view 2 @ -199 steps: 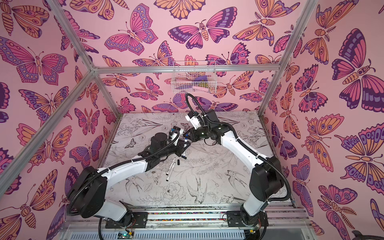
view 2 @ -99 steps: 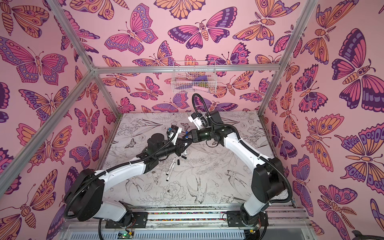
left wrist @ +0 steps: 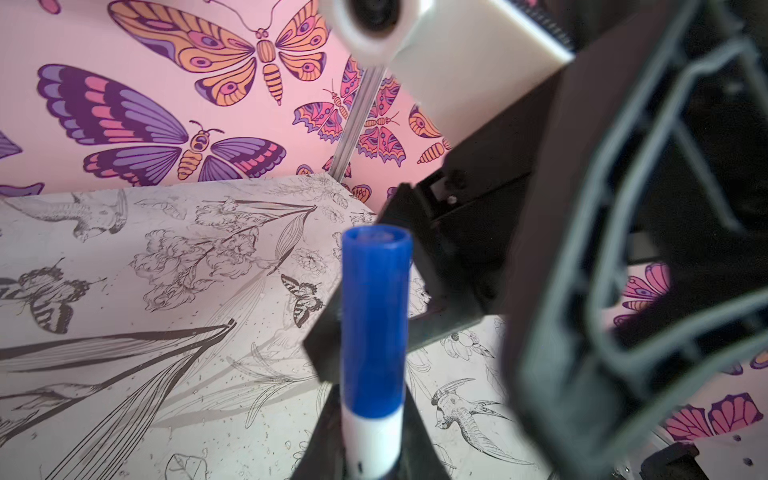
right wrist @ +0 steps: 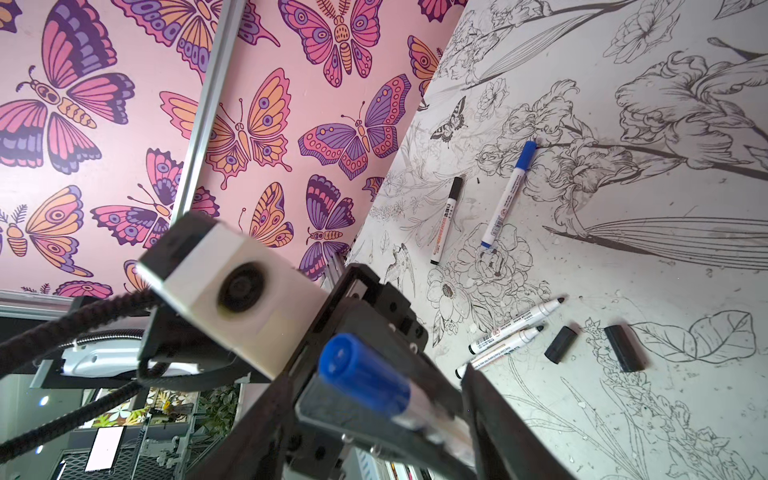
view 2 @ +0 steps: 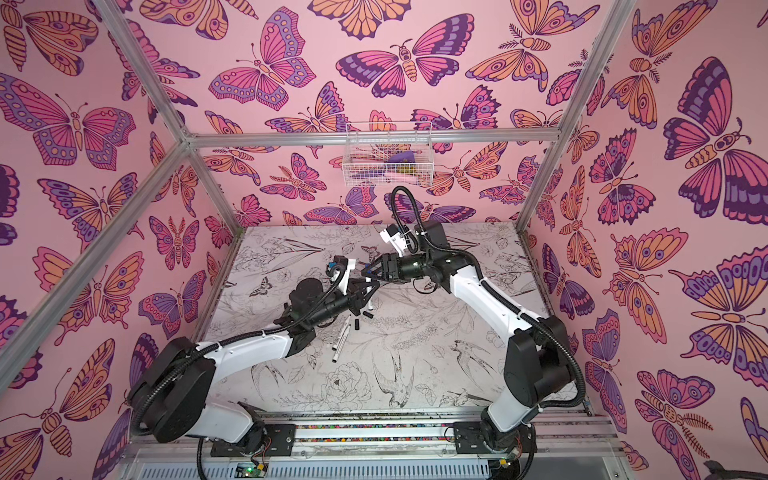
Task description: Insert the pens into the pen caps
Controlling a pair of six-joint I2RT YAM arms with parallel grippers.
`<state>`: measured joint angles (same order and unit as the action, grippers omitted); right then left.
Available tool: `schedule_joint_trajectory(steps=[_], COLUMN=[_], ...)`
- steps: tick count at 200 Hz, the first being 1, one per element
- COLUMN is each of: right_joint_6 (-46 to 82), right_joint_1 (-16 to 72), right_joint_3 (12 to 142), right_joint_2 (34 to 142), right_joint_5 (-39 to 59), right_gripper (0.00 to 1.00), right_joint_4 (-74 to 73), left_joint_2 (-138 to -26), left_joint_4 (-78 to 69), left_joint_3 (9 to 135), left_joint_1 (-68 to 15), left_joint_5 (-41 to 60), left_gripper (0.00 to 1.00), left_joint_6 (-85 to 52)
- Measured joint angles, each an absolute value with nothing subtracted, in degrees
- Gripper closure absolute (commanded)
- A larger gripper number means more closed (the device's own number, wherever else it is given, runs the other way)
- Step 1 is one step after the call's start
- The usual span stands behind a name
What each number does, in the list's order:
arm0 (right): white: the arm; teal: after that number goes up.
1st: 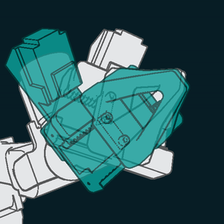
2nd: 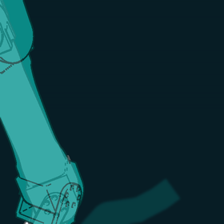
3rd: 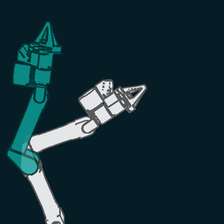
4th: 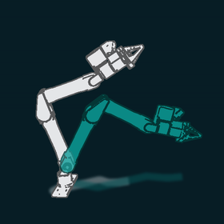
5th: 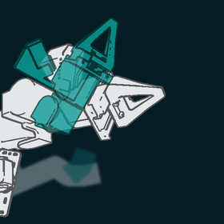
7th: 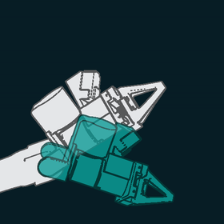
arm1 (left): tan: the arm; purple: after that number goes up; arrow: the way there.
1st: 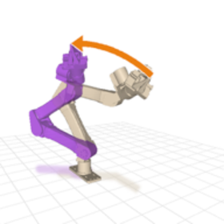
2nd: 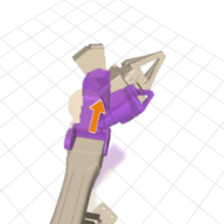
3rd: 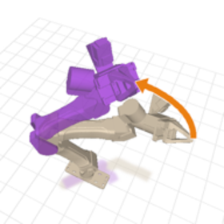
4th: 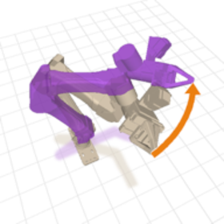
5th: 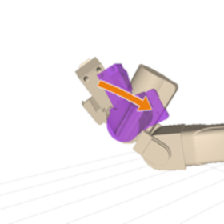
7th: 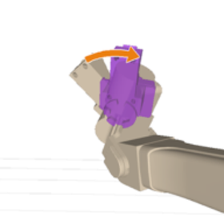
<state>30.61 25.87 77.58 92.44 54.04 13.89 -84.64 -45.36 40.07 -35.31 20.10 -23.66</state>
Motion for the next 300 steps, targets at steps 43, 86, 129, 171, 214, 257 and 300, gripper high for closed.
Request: schedule_joint_trajectory(steps=[43, 86, 129, 171, 214, 257, 300], right_joint_6=[32.2, 31.7, 31.7, 31.2, 30.0, 29.5, 29.5], right_joint_1=[20.8, 18.9, 18.9, 18.9, 18.9, 18.9, 18.9], right_joint_3=[75.0, 74.1, 74.0, 74.0, 74.0, 74.0, 73.8], right_joint_2=[87.7, 86.5, 86.7, 86.8, 87.0, 87.0, 87.0], right_joint_5=[51.9, 48.4, 47.3, 46.9, 46.4, 46.1, 46.1], right_gripper=[0.34, 0.35, 0.36, 0.37, 0.38, 0.38, 0.4], right_joint_4=[13.4, 14.8, 15.9, 17.6, 19.2, 20.0, 20.1], left_joint_2=[-82.8, -71.7, -71.7, -77.5, -81.8, -84.0, -85.2], left_joint_4=[-45.0, -29.6, -16.1, -7.6, -1.7, -0.8, 0.5], left_joint_3=[33.6, 29.3, 29.3, 29.5, 33.5, 35.6, 36.7], left_joint_1=[-30.5, -24.7, -15.9, -11.5, -10.0, -10.0, -10.0], left_joint_5=[16.1, 8.7, 5.1, 3.5, 1.9, 1.7, 1.7], left_gripper=[1.0, 1.0, 1.0, 1.0, 0.98, 0.82, 0.69], left_joint_6=[-28.0, -29.5, -32.0, -32.7, -32.6, -32.5, -32.4])
